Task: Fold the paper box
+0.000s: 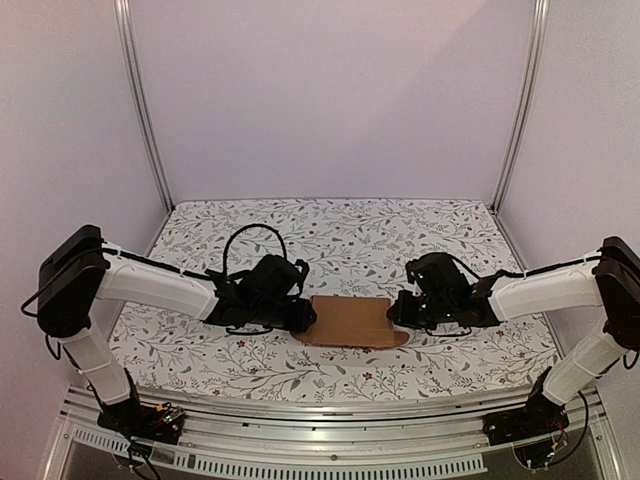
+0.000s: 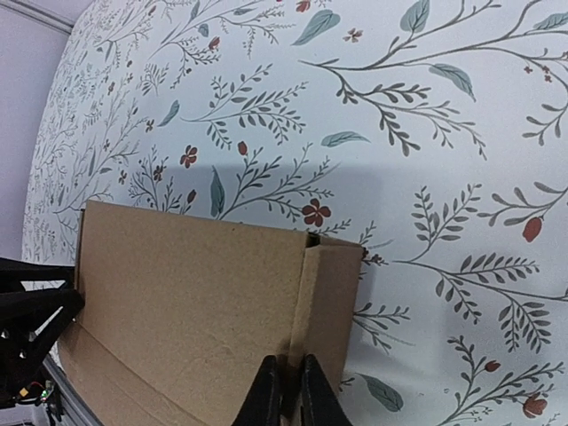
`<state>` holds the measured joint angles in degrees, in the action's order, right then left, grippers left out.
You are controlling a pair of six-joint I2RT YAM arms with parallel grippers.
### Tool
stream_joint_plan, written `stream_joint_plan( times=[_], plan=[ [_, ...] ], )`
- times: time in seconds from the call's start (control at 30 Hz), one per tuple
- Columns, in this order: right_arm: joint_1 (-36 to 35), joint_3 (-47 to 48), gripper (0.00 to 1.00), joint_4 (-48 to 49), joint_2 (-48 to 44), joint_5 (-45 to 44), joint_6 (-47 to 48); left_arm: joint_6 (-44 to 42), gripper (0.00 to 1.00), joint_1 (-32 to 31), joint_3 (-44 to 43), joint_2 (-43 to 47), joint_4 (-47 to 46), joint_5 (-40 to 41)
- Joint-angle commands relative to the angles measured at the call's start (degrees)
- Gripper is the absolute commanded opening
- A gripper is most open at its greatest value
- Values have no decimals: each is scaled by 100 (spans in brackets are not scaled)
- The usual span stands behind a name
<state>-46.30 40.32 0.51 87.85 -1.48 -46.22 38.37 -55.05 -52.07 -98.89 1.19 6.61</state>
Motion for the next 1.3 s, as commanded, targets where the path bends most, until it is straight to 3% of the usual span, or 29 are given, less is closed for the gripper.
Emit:
stream_joint_plan(
  times=[0.0,0.3,0.37,0.4,0.7,1.0,1.27],
  plan=[
    [58,-303,2,-192,29,-102,-63,59,31,82,231,204,224,-89],
    [96,-560,0,-126,-97,-157,-18,507,59,160,749,589,-647,-599],
    [96,-613,0,-126,-135,-188,-6,646,75,230,932,651,-1008,-819],
    [95,-635,0,-130,-164,-205,11,719,78,277,1029,672,-1171,-907],
    [109,-751,0,-130,-214,-226,146,1484,82,665,1754,501,-3048,-1840],
    [105,-865,0,-142,-351,-178,251,2425,81,1073,1985,-242,-5135,-2918],
    [105,-883,0,-148,-383,-152,267,2834,80,1128,1779,-828,-5711,-3354]
  ],
)
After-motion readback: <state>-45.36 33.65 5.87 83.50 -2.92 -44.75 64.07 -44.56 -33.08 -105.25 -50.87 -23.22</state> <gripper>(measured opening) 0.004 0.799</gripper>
